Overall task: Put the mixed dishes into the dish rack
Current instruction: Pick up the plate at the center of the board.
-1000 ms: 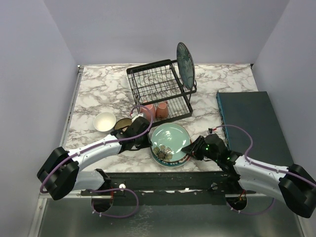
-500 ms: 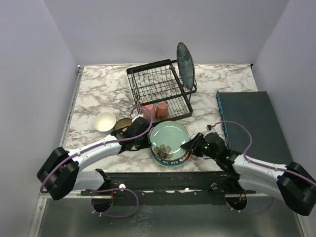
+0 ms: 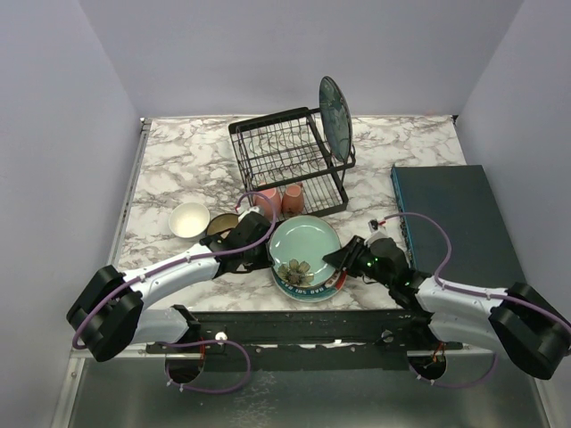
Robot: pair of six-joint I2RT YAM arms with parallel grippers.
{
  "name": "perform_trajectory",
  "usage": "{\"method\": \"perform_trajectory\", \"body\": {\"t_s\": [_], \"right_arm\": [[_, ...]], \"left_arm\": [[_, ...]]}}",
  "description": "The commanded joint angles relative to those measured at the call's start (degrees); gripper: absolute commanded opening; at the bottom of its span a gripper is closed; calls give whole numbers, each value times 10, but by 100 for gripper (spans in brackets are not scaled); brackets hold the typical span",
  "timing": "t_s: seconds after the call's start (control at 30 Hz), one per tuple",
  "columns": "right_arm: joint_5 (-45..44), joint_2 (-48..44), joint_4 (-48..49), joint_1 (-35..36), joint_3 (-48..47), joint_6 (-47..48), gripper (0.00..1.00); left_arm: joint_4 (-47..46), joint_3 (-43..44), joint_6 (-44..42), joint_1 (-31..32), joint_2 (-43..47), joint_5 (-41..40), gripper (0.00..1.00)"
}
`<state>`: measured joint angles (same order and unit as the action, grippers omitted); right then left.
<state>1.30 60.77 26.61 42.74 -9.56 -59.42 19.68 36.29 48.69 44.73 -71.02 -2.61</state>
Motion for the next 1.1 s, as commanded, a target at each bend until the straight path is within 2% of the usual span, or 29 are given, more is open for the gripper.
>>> {"method": "perform_trajectory", "body": {"t_s": [0.0, 0.23, 0.37, 0.5, 0.7, 0.9, 1.07], "right_arm": [[39, 21, 97, 2, -5, 10, 32], [54, 58, 148, 2, 2, 4, 32], [64, 68, 170, 2, -2, 7, 28], [67, 56, 169, 2, -1, 7, 19], [53, 9, 132, 2, 0, 12, 0], [40, -32, 101, 2, 3, 11, 0], [30, -69, 74, 2, 9, 10, 0]], "left_arm": [[52, -13, -25, 1, -4, 11, 0], [52, -8, -29, 1, -1, 23, 0], [51, -5, -30, 2, -3, 26, 0], [51, -6, -31, 2, 0, 26, 0], [51, 0, -32, 3, -1, 45, 0], [52, 9, -32, 2, 3, 50, 1], [53, 16, -27, 2, 13, 54, 10]]}}
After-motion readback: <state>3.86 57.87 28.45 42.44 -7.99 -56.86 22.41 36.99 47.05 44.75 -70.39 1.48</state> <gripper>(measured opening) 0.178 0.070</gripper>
